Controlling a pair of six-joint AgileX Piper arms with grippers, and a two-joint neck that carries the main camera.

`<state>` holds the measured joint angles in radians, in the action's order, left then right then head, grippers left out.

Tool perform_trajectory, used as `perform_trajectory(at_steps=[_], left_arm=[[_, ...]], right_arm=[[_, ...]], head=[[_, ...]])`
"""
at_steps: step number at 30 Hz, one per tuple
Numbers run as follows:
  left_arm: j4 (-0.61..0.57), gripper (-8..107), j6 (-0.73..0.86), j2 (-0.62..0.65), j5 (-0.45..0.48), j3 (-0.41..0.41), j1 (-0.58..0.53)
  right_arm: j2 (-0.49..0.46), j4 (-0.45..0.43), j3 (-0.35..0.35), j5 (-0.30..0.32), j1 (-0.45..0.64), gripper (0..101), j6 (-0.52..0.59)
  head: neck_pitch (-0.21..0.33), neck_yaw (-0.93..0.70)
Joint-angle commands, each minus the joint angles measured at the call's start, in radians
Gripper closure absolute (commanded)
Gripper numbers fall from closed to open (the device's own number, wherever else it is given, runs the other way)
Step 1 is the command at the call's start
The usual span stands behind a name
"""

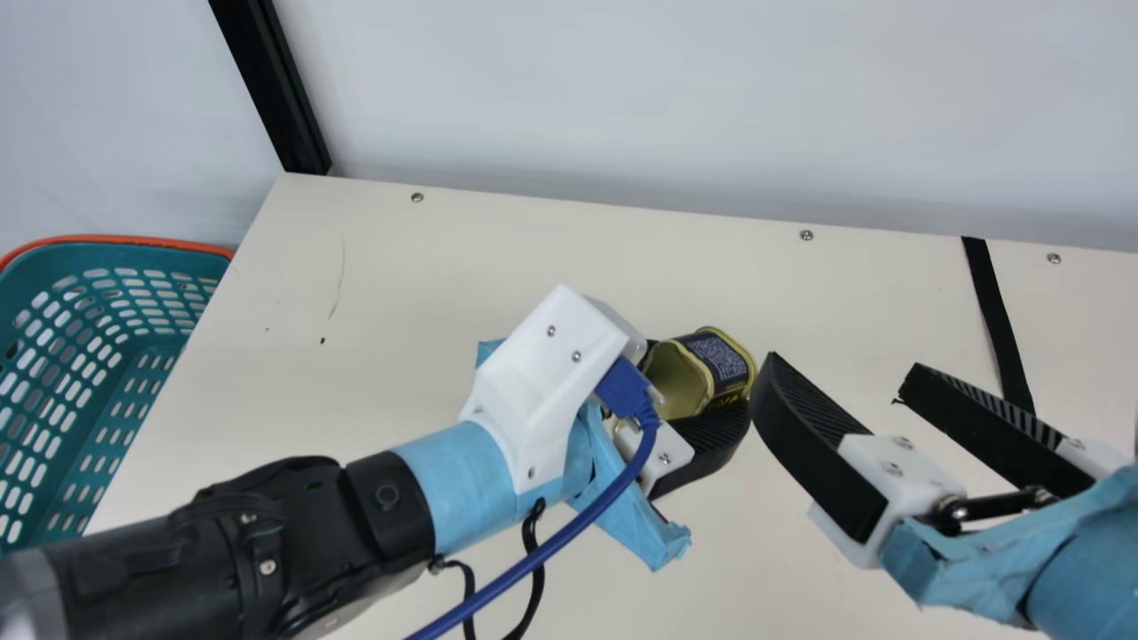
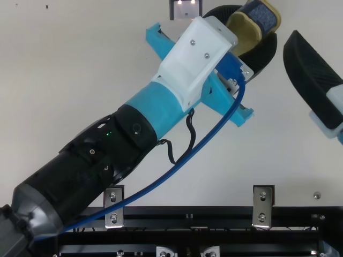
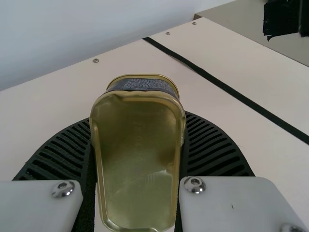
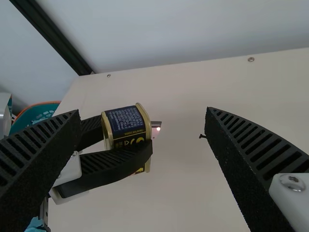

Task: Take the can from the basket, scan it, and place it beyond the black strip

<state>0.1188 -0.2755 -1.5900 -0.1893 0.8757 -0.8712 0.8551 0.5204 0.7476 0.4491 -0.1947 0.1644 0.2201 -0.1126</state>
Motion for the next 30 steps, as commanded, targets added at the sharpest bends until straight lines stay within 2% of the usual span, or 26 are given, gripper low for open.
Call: perform_trajectory(at_steps=[1, 6, 13, 21, 30], left_arm=[[0.000, 89, 0.000, 0.000, 0.000, 0.000, 0.000], [0.000, 89, 0.000, 0.000, 0.000, 0.000, 0.000], [0.000, 89, 0.000, 0.000, 0.000, 0.000, 0.000], [0.000, 89, 0.000, 0.000, 0.000, 0.000, 0.000], [0.000, 89, 0.000, 0.000, 0.000, 0.000, 0.000]], right_arm=[[0.000, -0.003, 0.001, 0.000, -0.002, 0, -0.004], [0.021, 0.040, 0.007, -0.004, -0.021, 0, 0.004], [0.075, 0.177, 0.037, 0.025, -0.038, 0, 0.093], [0.151, 0.321, 0.083, 0.119, 0.034, 0, 0.270], [0.230, 0.431, 0.103, 0.224, 0.124, 0, 0.439]], head=[[0.005, 0.010], [0.005, 0.010], [0.005, 0.010], [0.005, 0.010], [0.005, 0.010]])
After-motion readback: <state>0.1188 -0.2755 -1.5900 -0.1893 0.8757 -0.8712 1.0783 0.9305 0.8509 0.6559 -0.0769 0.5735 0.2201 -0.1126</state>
